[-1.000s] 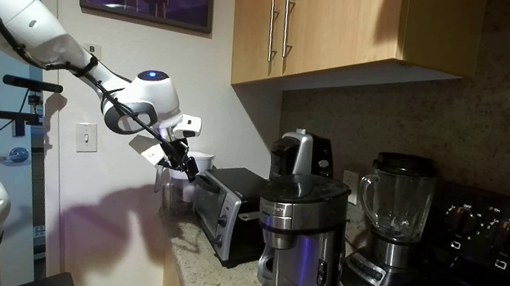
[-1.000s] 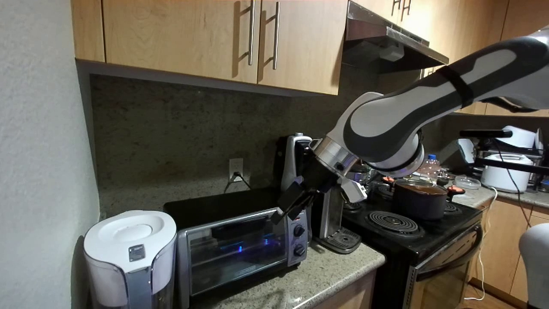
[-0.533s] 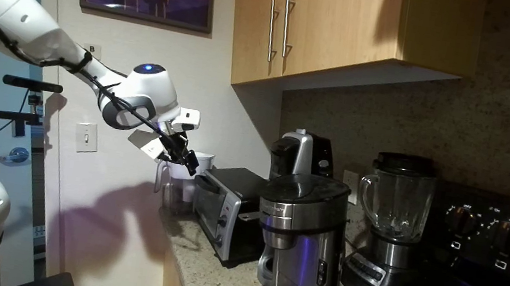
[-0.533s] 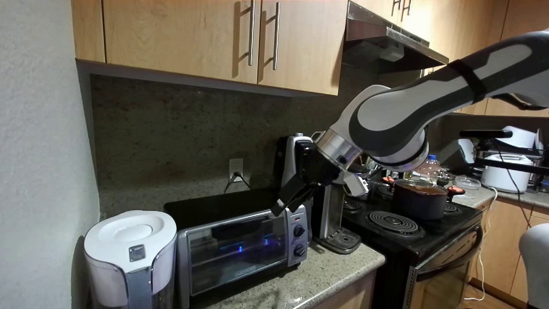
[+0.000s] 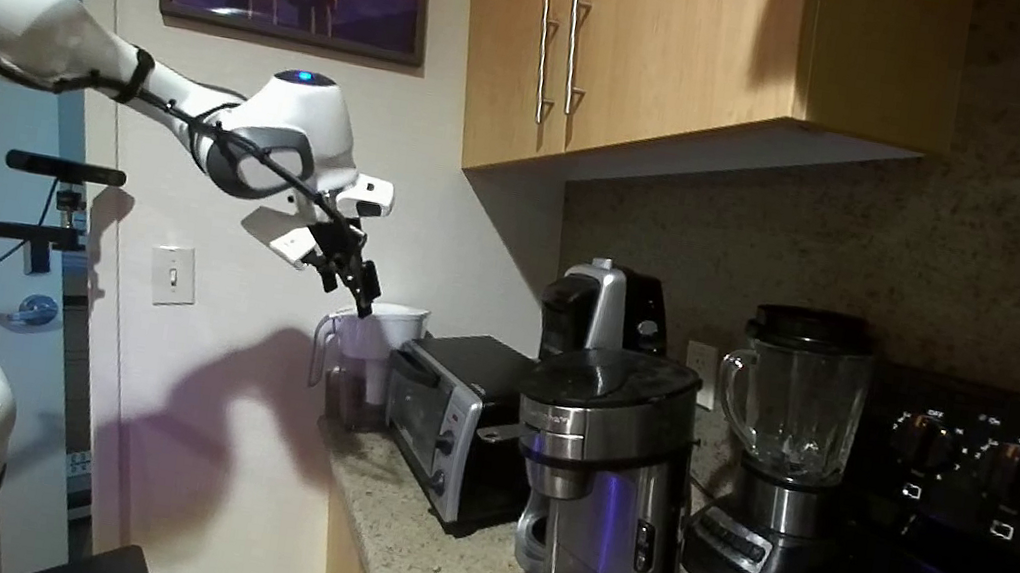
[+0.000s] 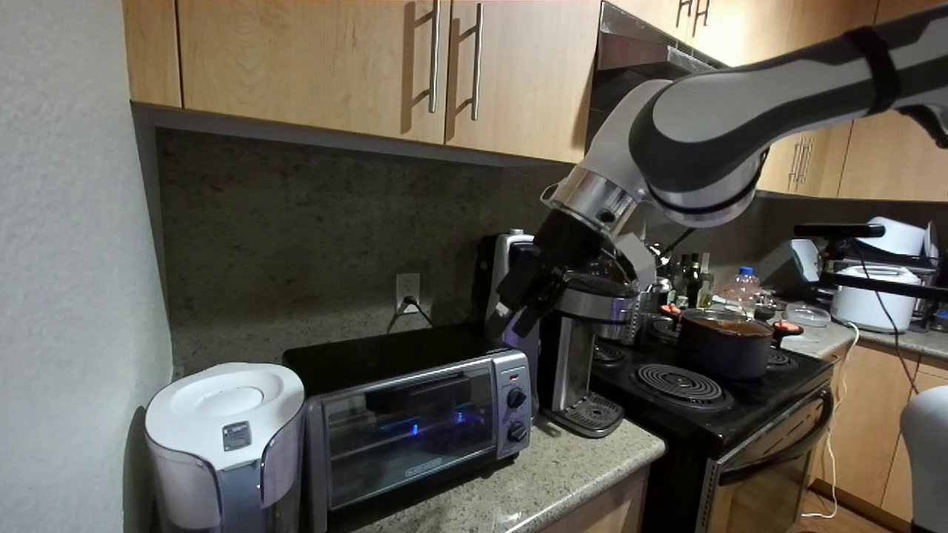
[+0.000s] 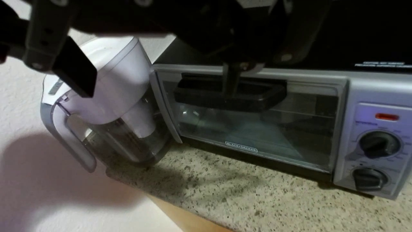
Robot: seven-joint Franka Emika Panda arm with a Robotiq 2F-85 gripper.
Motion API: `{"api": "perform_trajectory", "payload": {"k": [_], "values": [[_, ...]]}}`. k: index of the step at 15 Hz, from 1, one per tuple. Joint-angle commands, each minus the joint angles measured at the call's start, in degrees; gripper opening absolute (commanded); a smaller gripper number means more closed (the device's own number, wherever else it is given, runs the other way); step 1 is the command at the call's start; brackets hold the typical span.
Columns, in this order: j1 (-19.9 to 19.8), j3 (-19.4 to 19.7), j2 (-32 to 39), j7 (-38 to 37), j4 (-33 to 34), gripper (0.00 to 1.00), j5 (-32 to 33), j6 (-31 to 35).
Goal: Open the door of the microwave oven.
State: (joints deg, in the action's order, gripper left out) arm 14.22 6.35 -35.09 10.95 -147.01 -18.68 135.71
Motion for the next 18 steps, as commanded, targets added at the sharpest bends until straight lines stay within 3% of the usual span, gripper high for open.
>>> {"api": "perform_trajectory", "payload": {"k": [1, 4, 13, 14, 15, 18], "values": [[-5.2, -0.6, 1.7, -4.6, 9.7, 1.0, 2.6, -14.3], [-8.9, -0.9, 4.0, -6.3, 15.6, 1.0, 4.5, -21.8], [-9.7, -0.8, 4.2, -3.6, 14.7, 1.0, 2.4, -20.4], [-9.7, -0.8, 4.2, -3.6, 14.8, 0.75, 2.4, -20.4], [-9.9, -1.0, 4.4, -3.7, 14.6, 0.72, 2.8, -20.1], [-10.1, -1.9, 5.5, -4.6, 14.7, 0.49, 3.4, -19.2]]}}
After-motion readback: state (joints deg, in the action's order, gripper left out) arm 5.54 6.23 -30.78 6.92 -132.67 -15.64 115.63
